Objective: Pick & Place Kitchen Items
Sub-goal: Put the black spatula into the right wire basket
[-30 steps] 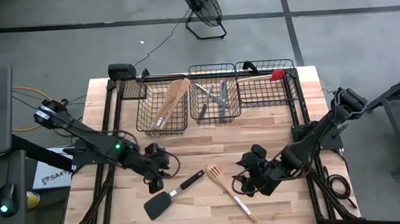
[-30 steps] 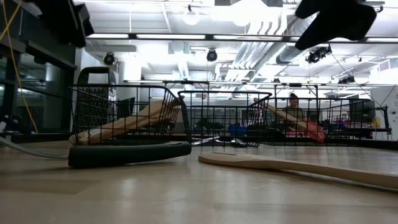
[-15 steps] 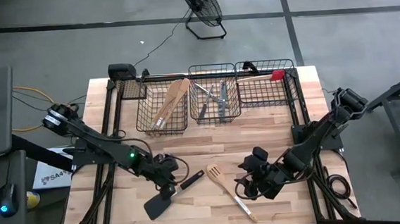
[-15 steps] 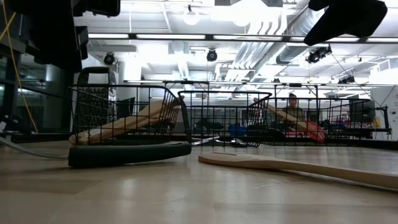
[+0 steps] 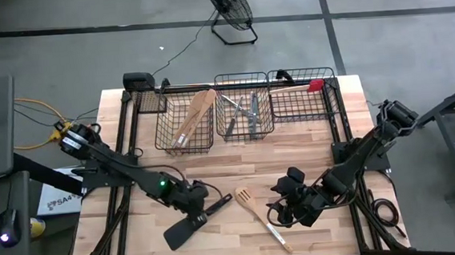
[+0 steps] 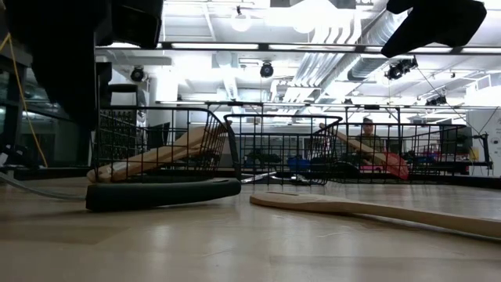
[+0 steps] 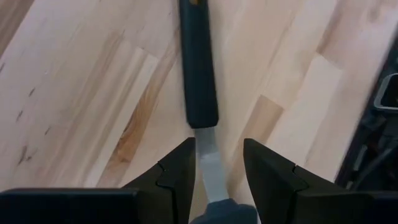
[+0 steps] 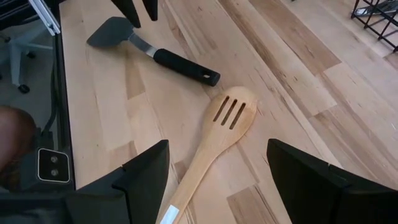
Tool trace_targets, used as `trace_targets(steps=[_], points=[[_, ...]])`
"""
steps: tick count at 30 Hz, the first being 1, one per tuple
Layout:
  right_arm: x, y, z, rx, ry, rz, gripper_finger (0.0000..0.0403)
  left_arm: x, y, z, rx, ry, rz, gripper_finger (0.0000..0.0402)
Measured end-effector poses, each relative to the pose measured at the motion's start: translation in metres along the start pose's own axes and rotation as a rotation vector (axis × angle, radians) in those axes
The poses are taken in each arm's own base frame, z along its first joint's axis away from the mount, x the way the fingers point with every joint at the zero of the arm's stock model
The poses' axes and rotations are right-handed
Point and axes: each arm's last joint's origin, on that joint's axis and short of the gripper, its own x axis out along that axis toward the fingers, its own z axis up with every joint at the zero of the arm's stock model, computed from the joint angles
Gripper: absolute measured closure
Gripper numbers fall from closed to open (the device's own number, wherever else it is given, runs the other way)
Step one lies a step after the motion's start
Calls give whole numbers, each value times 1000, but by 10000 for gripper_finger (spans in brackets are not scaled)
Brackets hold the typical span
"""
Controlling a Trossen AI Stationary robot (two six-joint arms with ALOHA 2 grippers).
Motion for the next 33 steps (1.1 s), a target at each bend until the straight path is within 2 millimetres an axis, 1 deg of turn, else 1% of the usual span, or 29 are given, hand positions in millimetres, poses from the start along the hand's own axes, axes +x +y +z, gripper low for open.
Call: trace_targets(steps=[2, 8, 12, 15, 18, 23, 28, 33], points=[[0, 0, 0, 0, 0, 0, 141, 1, -4, 2, 0, 22, 37, 270], [0, 0, 0, 0, 0, 0, 141, 3, -29, 15, -6, 65, 129, 270], [0, 0, 0, 1, 0, 1, 141, 12, -42, 17, -5, 115, 206, 270], [0, 0, 0, 9, 1, 4, 141, 20, -47, 18, -8, 145, 254, 270], [0, 0, 0, 18, 2, 3, 141, 29, -49, 18, -6, 165, 291, 270], [0, 0, 0, 19, 4, 2, 141, 38, -45, 16, 20, 191, 329, 270], [0, 0, 0, 18, 8, 4, 141, 39, -43, 14, 22, 211, 353, 270], [0, 0, 0, 22, 8, 6, 141, 40, -45, 14, 17, 221, 325, 267]])
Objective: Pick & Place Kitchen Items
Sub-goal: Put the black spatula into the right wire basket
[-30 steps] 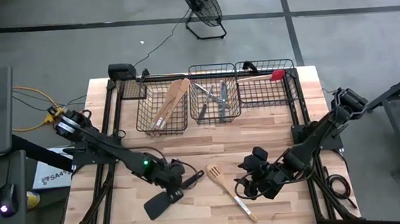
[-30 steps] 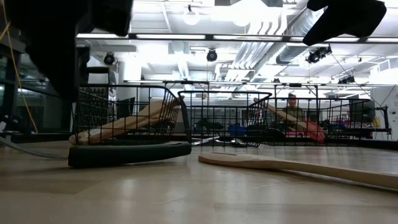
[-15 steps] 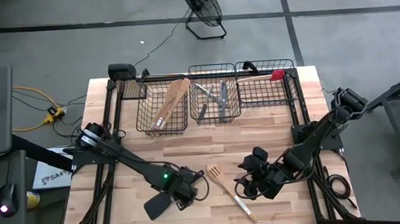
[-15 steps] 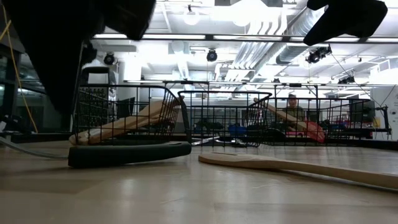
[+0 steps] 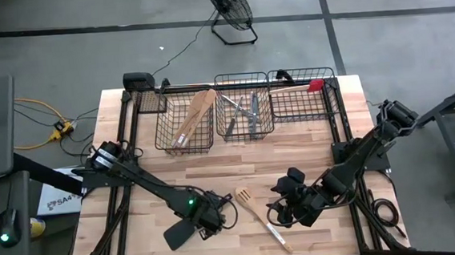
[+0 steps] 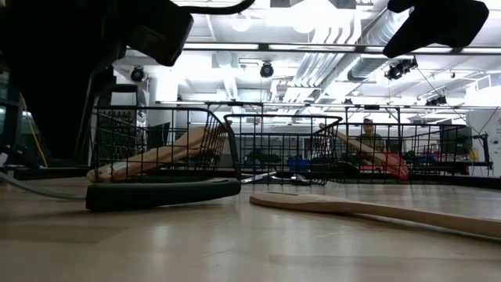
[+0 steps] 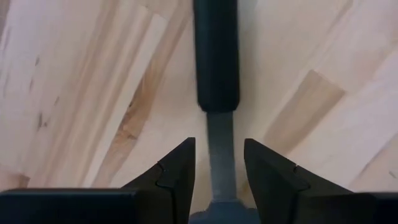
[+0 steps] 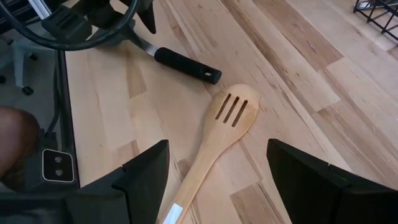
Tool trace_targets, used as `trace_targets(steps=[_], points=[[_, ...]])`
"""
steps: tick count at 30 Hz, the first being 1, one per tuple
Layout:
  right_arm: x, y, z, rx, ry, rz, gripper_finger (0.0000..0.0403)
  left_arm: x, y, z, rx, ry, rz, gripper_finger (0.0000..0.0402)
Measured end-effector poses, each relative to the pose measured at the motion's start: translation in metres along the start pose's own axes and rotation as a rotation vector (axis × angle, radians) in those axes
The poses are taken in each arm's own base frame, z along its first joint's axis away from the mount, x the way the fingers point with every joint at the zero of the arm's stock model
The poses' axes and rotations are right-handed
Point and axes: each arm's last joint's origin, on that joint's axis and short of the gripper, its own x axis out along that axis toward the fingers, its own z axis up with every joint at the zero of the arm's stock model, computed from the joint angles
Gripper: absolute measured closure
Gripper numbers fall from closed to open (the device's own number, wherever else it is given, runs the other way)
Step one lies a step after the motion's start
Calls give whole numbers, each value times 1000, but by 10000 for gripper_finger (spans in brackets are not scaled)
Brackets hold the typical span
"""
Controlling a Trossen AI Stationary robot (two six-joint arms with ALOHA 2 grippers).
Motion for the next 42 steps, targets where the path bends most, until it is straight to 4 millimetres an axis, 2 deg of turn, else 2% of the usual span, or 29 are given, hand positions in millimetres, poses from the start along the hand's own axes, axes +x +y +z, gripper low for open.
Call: trace_targets(steps=[3, 11, 23, 29, 34, 42], points=[[0, 0, 0, 2, 1, 2, 141, 0, -1, 1, -1, -6, -10, 254], [0, 1, 0, 5, 1, 8, 141, 17, -5, 0, -4, 70, -16, 207], [0, 1, 0, 3, 10, 16, 141, 37, -6, -3, -2, 158, 12, 203], [0, 1, 0, 3, 10, 16, 141, 40, -4, -5, -10, 197, 41, 205], [0, 1, 0, 5, 8, 17, 141, 41, -4, -5, -10, 208, 38, 240], [0, 1, 0, 3, 9, 17, 141, 41, -3, -6, 9, 223, 42, 343]])
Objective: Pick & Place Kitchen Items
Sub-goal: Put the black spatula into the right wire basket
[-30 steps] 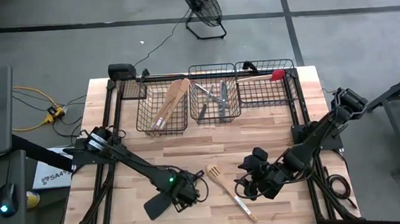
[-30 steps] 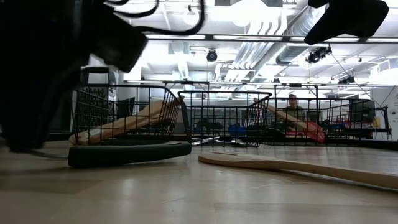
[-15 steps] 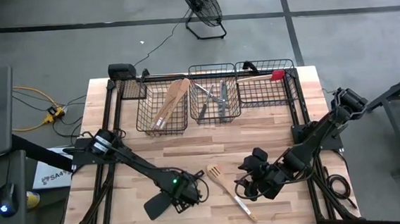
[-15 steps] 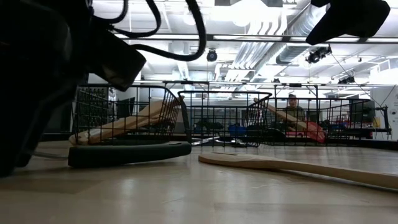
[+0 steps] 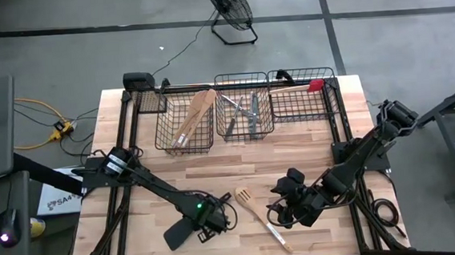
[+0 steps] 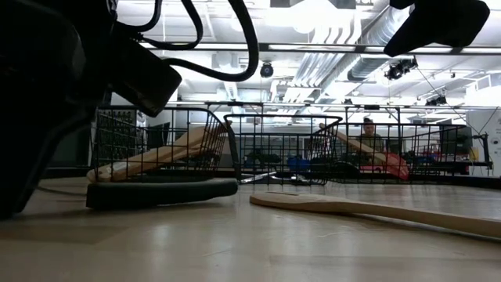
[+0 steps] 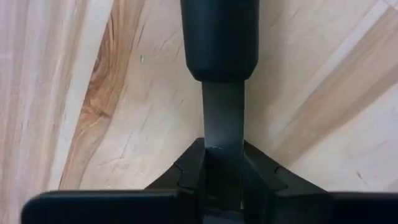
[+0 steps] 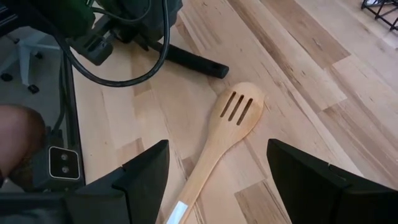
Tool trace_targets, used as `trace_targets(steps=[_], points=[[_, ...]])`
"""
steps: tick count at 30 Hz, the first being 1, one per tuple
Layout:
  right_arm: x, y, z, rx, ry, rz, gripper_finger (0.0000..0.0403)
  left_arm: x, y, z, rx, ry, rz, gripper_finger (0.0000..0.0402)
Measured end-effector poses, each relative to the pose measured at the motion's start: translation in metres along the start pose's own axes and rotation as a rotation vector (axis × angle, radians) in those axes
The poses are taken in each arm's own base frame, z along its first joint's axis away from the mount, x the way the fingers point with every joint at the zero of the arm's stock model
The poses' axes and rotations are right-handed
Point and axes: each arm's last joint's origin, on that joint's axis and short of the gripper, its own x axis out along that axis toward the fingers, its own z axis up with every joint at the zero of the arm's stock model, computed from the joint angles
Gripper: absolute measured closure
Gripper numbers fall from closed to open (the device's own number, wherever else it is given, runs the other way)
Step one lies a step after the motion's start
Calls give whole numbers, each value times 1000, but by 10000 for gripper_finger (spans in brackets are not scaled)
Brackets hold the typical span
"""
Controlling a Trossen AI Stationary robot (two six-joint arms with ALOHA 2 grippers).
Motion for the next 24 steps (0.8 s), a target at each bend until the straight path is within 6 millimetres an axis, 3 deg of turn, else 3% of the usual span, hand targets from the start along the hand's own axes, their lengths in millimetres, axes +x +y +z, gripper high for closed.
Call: trace_targets(steps=[9, 24], points=[[0, 0, 0, -13, 0, 0, 141, -7, 2, -2, 113, 25, 74, 343], [-6, 5, -6, -146, -54, -12, 141, -74, -5, 3, 246, -173, 277, 343]])
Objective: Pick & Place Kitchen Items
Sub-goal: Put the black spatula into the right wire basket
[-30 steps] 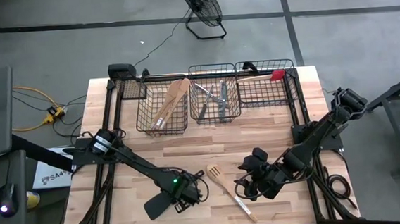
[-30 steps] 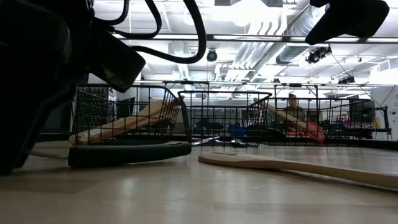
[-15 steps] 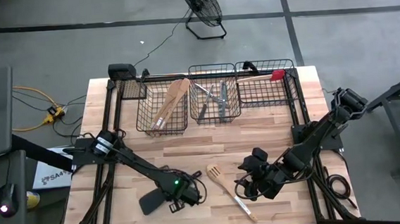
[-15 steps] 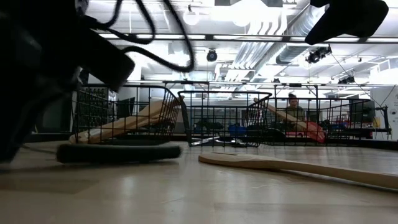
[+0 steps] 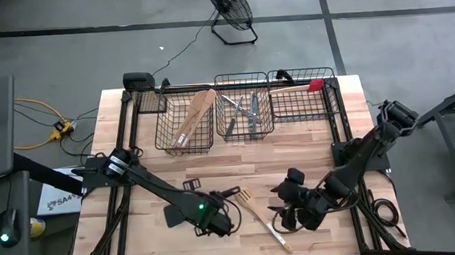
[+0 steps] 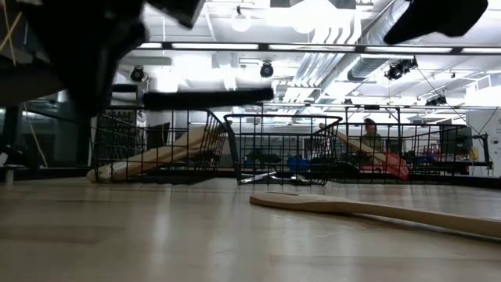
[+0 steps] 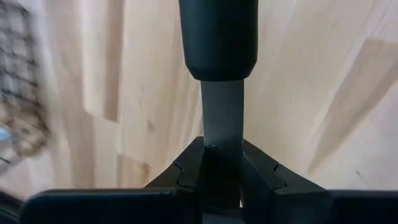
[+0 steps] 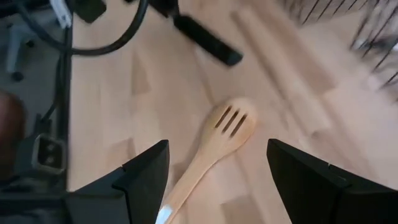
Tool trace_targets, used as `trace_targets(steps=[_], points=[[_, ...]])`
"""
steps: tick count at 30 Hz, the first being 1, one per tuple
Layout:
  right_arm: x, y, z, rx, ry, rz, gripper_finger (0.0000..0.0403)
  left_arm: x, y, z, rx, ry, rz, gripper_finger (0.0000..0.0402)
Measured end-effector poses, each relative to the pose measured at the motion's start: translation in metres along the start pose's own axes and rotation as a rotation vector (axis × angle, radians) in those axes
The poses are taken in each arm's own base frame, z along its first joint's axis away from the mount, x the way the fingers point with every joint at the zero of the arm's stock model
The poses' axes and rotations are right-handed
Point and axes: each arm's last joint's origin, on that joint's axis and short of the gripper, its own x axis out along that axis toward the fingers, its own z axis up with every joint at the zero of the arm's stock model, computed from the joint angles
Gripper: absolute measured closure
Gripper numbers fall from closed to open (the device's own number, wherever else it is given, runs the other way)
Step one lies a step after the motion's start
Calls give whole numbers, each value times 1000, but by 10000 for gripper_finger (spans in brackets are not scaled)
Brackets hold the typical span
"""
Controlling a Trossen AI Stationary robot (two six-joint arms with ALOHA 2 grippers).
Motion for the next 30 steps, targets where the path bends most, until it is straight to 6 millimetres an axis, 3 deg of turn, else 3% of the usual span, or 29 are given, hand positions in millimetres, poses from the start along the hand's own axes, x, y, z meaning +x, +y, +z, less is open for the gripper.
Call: trace_targets(steps=[7, 13, 30], points=[[-16, 8, -9, -76, -242, -136, 141, -24, 2, 11, 62, -179, 63, 343], [-25, 13, -15, -27, -330, -156, 141, -43, 6, 19, 81, -346, 151, 343], [-34, 17, 0, 274, -733, -277, 141, -57, 13, 32, -31, -784, 573, 343]])
